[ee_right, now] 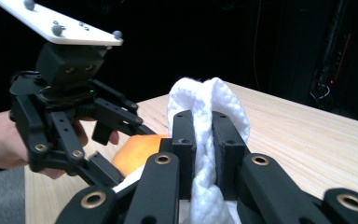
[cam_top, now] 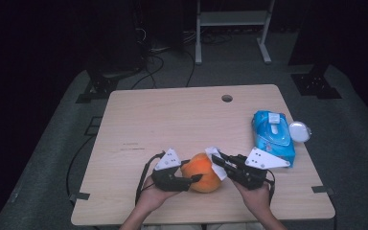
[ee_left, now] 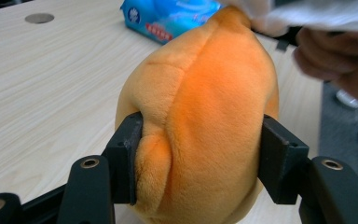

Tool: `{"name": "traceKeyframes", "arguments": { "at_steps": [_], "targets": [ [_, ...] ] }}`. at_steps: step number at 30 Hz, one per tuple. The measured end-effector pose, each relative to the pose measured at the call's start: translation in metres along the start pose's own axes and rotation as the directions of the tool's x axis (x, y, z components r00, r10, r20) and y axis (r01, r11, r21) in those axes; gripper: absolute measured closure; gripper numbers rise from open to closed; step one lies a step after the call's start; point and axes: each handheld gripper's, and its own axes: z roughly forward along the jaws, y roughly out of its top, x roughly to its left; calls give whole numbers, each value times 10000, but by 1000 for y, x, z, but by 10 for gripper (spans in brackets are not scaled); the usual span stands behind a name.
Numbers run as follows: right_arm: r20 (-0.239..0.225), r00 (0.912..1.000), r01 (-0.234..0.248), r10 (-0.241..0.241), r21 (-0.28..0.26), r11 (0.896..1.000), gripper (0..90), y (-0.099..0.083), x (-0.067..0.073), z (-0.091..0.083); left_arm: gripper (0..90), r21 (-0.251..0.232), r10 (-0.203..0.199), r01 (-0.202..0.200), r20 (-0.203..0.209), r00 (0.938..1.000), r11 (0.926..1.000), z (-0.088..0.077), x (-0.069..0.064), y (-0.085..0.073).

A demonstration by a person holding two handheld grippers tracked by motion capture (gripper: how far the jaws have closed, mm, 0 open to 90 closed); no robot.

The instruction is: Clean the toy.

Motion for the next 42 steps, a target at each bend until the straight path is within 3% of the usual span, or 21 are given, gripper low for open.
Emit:
{"name": "traceKeyframes", "arguments": {
  "at_steps": [4,6,9,10,11,12,13,14,16,18,21,22,25,29,34,35,36,38,39,41,42],
  "targets": [
    [-148,9995,267,-263,300,9992,806,0,7,7,400,-19,161,-161,-12,9999,9999,1,-3,1],
    [-48,10000,53,-51,550,9985,807,-5,1,10,371,-136,43,-39,235,9997,9999,1,-2,-1],
    [155,9998,-149,138,758,9970,807,-9,-9,8,250,-283,-682,711,947,9932,9971,3,7,-5],
    [305,9995,-94,70,798,9968,807,-10,-10,7,205,-283,-682,711,947,9932,9971,3,7,-5],
    [392,9992,-127,96,811,9966,807,-11,-12,6,162,-206,-1152,1176,909,9892,9929,6,13,-8],
    [392,9992,-127,96,811,9966,807,-11,-12,6,112,-206,-1152,1176,909,9892,9929,6,13,-8],
    [428,9982,-461,430,763,9960,806,-11,-17,4,104,143,-1461,1454,1063,9835,9893,14,16,-14],
    [382,9978,-575,548,755,9955,806,-11,-17,4,104,190,-1439,1427,1033,9842,9896,18,16,-17],
    [219,9979,-623,607,813,9947,805,-10,-14,7,232,-134,-1172,1186,774,9901,9929,18,11,-19],
    [-23,9992,-391,394,852,9956,806,-8,-4,10,332,-269,-568,577,334,9978,9980,14,5,-13],
    [-513,9987,10,30,794,9968,806,-3,10,16,404,-409,330,-344,-352,9988,9986,9,-7,-7],
    [-465,9989,155,-117,824,9965,806,-2,12,17,415,-476,418,-440,-460,9981,9979,6,-8,-6],
    [-283,9992,-272,295,798,9964,806,-5,-1,14,426,-505,262,-282,-404,9988,9983,0,-6,-4],
    [92,9955,-949,944,962,9908,806,-13,-16,11,401,-423,-4,-3,-162,9999,9991,6,-6,-5],
    [-350,9981,-479,512,901,9948,804,-7,-3,16,302,-315,185,-182,89,9998,9993,11,-11,-6],
    [-407,9979,-458,501,991,9940,805,-9,-3,17,250,-390,-199,222,595,9980,9990,10,-6,-6],
    [-409,9975,-535,582,1072,9928,805,-11,-5,17,198,-597,-629,679,826,9946,9959,9,-1,-7],
    [-271,9972,-662,696,1127,9914,805,-14,-10,15,156,-822,-1212,1290,936,9882,9882,8,9,-10],
    [-210,9966,-773,802,1122,9907,805,-14,-12,14,102,-570,-1341,1388,794,9878,9887,10,11,-11],
    [-185,9947,-985,1010,1064,9894,805,-14,-16,12,102,-366,-1346,1379,817,9875,9898,13,12,-13],
    [-264,9935,-1075,1108,1058,9886,805,-14,-15,12,126,-229,-1069,1091,811,9910,9938,17,9,-16]
  ]
}}
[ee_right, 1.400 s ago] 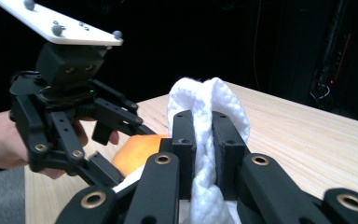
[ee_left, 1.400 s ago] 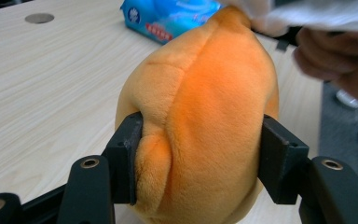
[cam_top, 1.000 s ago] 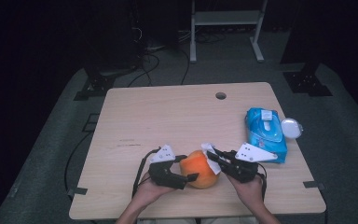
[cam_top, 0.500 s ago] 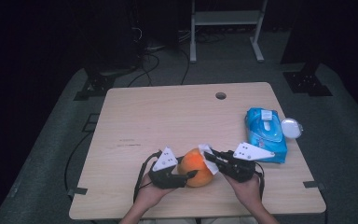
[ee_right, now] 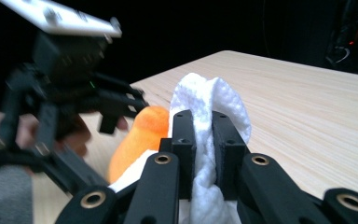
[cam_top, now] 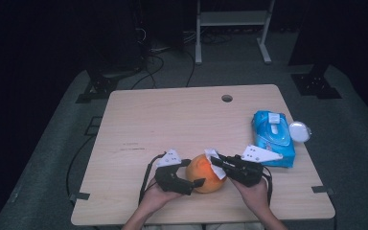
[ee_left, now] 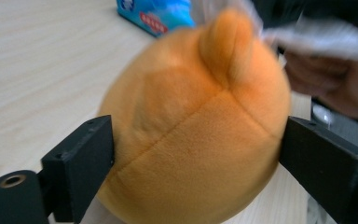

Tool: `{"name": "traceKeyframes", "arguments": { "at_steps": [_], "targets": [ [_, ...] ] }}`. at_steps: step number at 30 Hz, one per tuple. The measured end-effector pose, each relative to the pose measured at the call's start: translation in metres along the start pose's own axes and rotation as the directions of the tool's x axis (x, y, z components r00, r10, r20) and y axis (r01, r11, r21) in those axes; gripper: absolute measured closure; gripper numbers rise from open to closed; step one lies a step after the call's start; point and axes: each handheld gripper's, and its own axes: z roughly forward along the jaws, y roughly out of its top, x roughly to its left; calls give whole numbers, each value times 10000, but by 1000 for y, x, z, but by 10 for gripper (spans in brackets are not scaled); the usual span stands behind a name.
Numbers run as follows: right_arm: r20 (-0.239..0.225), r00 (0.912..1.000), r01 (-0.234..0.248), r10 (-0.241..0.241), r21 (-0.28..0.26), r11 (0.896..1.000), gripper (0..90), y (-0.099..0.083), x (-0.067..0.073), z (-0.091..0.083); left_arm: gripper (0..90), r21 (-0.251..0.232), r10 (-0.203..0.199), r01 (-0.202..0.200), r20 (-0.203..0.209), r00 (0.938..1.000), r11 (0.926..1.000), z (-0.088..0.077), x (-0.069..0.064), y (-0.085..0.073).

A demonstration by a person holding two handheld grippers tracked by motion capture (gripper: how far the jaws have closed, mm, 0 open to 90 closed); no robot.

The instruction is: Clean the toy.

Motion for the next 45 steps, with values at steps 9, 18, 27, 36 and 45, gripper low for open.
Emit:
{"name": "traceKeyframes", "arguments": {
  "at_steps": [9,18,27,36,45],
  "targets": [
    [-283,9991,308,-314,-213,9993,805,6,11,1,438,-44,1515,-1527,-1012,9833,9883,-10,-14,6],
    [-213,9992,334,-338,-150,9993,804,5,14,4,424,181,1722,-1726,-2283,9582,9848,-11,-16,7],
    [232,9959,-871,872,-26,9962,803,-8,-18,-4,333,-379,910,-928,-469,9947,9950,-13,-12,8],
    [-122,9996,268,-270,-116,9996,804,6,7,-6,299,212,1158,-1142,-1082,9874,9932,3,-13,4],
    [224,9996,-159,145,642,9978,804,-9,-10,-2,250,-130,665,-664,75,9978,9977,-3,-11,7]
  ]
}}
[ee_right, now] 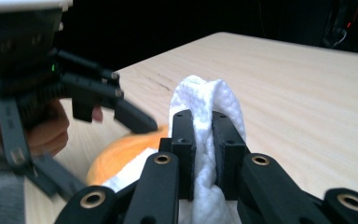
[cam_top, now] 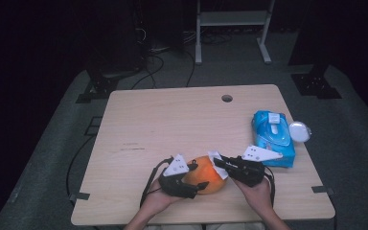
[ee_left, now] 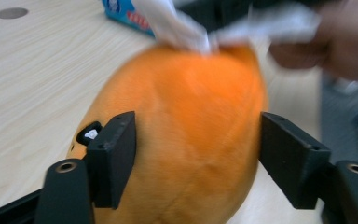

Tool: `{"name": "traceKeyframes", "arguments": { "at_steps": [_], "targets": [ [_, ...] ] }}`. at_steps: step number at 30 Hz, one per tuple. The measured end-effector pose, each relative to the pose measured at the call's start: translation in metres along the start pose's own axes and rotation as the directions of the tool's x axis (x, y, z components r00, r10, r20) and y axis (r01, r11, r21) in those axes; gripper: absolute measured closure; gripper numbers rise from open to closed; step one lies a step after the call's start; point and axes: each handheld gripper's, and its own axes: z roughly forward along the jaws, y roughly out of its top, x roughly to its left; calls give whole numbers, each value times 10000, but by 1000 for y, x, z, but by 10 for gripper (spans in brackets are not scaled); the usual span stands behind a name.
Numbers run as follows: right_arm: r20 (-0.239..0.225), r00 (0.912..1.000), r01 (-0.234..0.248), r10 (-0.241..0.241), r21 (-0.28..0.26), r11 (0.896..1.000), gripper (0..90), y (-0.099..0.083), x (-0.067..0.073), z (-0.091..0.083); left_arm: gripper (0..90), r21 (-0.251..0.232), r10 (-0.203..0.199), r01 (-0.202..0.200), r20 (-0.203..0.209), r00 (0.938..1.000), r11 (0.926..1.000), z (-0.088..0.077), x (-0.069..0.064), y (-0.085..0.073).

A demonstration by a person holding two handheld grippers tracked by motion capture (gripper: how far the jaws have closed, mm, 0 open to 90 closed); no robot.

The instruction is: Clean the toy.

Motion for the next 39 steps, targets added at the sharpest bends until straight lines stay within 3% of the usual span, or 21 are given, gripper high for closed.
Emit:
{"name": "traceKeyframes", "arguments": {
  "at_steps": [1,2,4,5,6,11,14,18,20,23,28,30,32,34,37,39],
  "targets": [
    [-84,9999,59,-58,50,10000,804,-1,2,0,250,-179,-460,463,182,9988,9988,-2,5,2],
    [-496,9981,363,-354,164,9992,804,-1,11,2,190,-330,-764,758,-201,9969,9966,-4,11,3],
    [-744,9941,806,-786,237,9965,804,1,20,4,210,62,-953,954,-124,9954,9954,-1,16,-2],
    [-682,9926,1023,-1000,307,9943,804,2,22,5,230,25,-973,973,-119,9952,9953,0,16,-5],
    [-610,9924,1094,-1071,358,9934,804,3,22,5,252,25,-973,973,-119,9952,9953,0,16,-5],
    [18,9990,438,-440,429,9981,803,-2,3,0,280,469,-508,506,31,9987,9976,2,3,-4],
    [-90,9992,394,-391,475,9981,803,-3,3,-1,279,644,-373,362,148,9992,9973,0,1,-3],
    [-588,9956,752,-725,454,9961,802,-2,14,-2,275,15,-583,584,-239,9980,9983,-4,5,-1],
    [-789,9950,648,-614,416,9970,802,-4,12,-3,252,-238,-723,715,-342,9968,9972,-2,5,-2],
    [-676,9963,563,-528,518,9971,802,-6,4,-7,282,68,-689,690,-110,9976,9976,3,3,-4],
    [11,9979,645,-649,898,9939,801,-10,-6,-13,305,591,-352,331,359,9987,9977,1,-3,-3],
    [-150,9984,560,-548,949,9939,801,-13,-6,-15,301,560,-237,208,524,9983,9982,-1,-4,0],
    [-376,9973,667,-631,1017,9926,802,-15,-2,-17,270,193,-321,309,656,9973,9993,-4,-2,6],
    [-854,9952,558,-476,963,9938,802,-17,1,-20,202,32,-248,248,335,9991,9997,-3,1,10],
    [-1058,9931,620,-514,992,9931,802,-18,3,-23,152,254,-347,342,188,9992,9991,2,4,9],
    [-1248,9917,451,-319,1049,9935,802,-20,0,-28,152,763,-655,611,571,9962,9952,13,7,1]
  ]
}}
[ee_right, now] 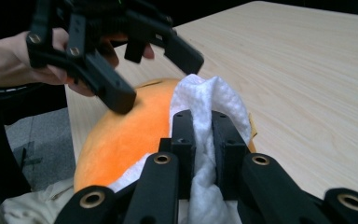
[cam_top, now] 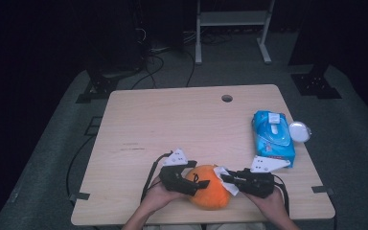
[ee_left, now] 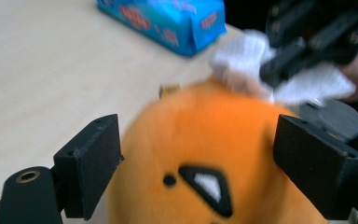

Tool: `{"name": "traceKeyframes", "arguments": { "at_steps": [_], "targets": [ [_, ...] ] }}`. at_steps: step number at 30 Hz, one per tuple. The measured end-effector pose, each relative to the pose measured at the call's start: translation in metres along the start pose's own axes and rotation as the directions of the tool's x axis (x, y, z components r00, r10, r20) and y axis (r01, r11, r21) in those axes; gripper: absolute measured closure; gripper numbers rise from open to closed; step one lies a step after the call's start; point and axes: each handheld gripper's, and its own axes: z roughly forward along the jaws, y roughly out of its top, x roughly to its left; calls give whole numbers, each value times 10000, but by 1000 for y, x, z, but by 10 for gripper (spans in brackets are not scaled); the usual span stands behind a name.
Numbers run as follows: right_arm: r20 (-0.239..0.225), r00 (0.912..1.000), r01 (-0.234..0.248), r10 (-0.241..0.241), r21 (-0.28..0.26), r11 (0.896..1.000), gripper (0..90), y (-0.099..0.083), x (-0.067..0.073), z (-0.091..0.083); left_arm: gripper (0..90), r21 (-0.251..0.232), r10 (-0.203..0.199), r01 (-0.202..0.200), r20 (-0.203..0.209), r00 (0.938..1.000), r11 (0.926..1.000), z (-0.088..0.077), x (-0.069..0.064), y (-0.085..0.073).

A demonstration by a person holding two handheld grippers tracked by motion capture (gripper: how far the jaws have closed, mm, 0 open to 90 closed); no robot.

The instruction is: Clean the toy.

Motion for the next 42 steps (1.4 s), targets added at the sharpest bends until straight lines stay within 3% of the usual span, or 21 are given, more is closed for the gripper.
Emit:
{"name": "traceKeyframes", "arguments": {
  "at_steps": [2,6,8,10,14,17,21,27,34,37,38,40,42],
  "targets": [
    [51,9999,-120,120,-35,9999,801,-2,-5,-5,153,129,-52,50,139,9999,9999,3,0,-2],
    [575,9980,-246,243,42,9997,801,-5,-15,-17,153,341,111,-117,191,9998,9993,2,-1,2],
    [1277,9915,-302,240,466,9985,801,-12,-29,-28,154,438,347,-353,156,9993,9984,3,-3,2],
    [1559,9872,-463,345,725,9963,799,-18,-38,-33,172,501,463,-471,172,9988,9976,3,-4,3],
    [1809,9822,-697,511,982,9927,794,-26,-49,-37,300,871,894,-892,16,9960,9922,5,-7,2],
    [1961,9793,-733,508,1093,9913,784,-28,-55,-37,416,809,1153,-1126,-302,9929,9903,6,-11,1],
    [2163,9743,-900,633,1162,9891,743,-31,-63,-37,497,658,1314,-1277,-540,9899,9896,6,-16,2],
    [2231,9701,-1199,957,977,9880,660,-34,-68,-41,540,288,970,-959,-378,9946,9950,2,-14,2],
    [2228,9691,-1236,1056,681,9900,548,-34,-68,-44,553,115,973,-970,-348,9946,9952,-1,-14,4],
    [2301,9704,-935,734,778,9926,516,-33,-64,-45,556,42,984,-983,-417,9943,9951,-2,-14,5],
    [2074,9758,-848,693,667,9942,479,-31,-61,-45,556,35,1007,-1006,-509,9936,9949,-5,-12,6],
    [1995,9777,-805,651,700,9943,472,-29,-58,-45,556,-18,971,-974,-602,9935,9952,-7,-11,5],
    [2106,9772,-563,265,1369,9890,475,-26,-54,-43,556,-75,872,-879,-690,9938,9961,-9,-10,4]
  ]
}}
